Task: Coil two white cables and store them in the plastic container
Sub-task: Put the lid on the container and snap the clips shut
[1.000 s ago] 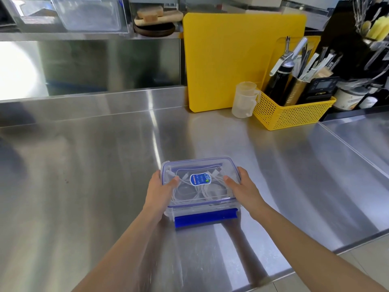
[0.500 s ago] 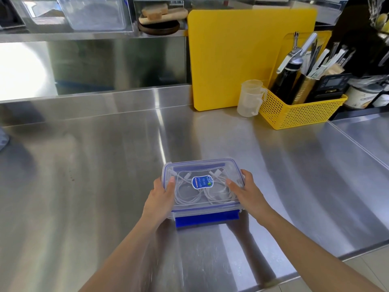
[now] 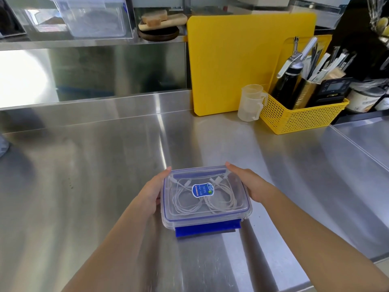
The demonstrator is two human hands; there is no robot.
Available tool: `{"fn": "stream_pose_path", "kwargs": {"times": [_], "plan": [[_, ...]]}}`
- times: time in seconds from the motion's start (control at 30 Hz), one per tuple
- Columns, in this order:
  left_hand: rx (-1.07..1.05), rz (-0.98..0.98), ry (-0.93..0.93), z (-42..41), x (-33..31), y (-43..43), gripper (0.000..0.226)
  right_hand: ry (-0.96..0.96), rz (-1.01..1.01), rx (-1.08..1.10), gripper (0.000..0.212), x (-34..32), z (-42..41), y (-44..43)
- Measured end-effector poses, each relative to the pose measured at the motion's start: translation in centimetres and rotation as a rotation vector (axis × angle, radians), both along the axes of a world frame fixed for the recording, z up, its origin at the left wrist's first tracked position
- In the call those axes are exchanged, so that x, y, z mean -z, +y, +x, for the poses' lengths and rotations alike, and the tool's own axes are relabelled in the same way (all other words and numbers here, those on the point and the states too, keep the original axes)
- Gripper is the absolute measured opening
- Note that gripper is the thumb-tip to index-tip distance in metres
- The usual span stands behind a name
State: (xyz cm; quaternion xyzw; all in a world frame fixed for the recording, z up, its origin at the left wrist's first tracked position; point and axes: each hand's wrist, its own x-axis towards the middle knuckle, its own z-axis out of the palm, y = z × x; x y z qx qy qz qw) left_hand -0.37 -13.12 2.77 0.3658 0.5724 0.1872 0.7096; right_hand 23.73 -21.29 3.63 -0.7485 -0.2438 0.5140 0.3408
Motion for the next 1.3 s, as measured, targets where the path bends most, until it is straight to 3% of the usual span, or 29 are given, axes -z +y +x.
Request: {"fn": "stream_pose_path", "kwargs": {"times": [0.1,0.27,0.47,0.5,0.57,0.6,0.63,0.7,0.77,0.87,0.97,1.3], "plan": [[-0.021,-0.026,-0.030,0.3,-0.7,0.1,0.050,0.026,0.036,-0.030,0.044,-0.2,0.0,0.7],[-0.038,-0.025,-0.176,0.2,-0.8,0.1,0.026,0.279,0.147,-0.060,0.034,0.0,1.0,0.8],[0.075,0.303,0.001,0.5,-1.0,0.9,0.024,0.051,0.224,-0.237,0.019,-1.0,0.8,2.2],[0.151,0.401,0.121,0.8,-1.3,0.7,0.025,-0.027,0.226,-0.287,0.022,-1.4,0.5,2.4],[0.383,0.710,0.577,1.4,-1.8,-0.3,0.028,-0.138,0.226,-0.334,0.025,-1.7,0.1,2.8],[0.450,0.951,0.817,1.8,-2.3,-1.4,0.029,-0.164,0.225,-0.336,0.026,-1.6,0.0,2.8],[0.460,1.229,0.941,2.2,-2.8,-2.7,0.027,-0.176,0.229,-0.332,0.026,-1.4,-0.1,2.7],[0.512,1.623,0.826,3.2,-3.3,-5.8,0.020,-0.174,0.248,-0.320,0.024,-0.9,-0.1,2.3],[0.724,1.785,0.728,3.6,-2.5,-8.8,0.038,-0.153,0.269,-0.296,0.023,-0.7,-0.1,2.0],[1.064,1.752,0.878,3.3,0.0,-11.3,0.079,-0.157,0.273,-0.309,0.023,-0.7,-0.1,1.9],[1.150,1.722,1.011,3.0,1.4,-11.3,0.097,-0.222,0.263,-0.353,0.024,-0.7,-0.2,1.9],[1.109,1.889,0.960,1.8,1.9,-11.4,0.078,-0.414,0.271,-0.441,0.024,-0.6,-0.3,1.8]]}}
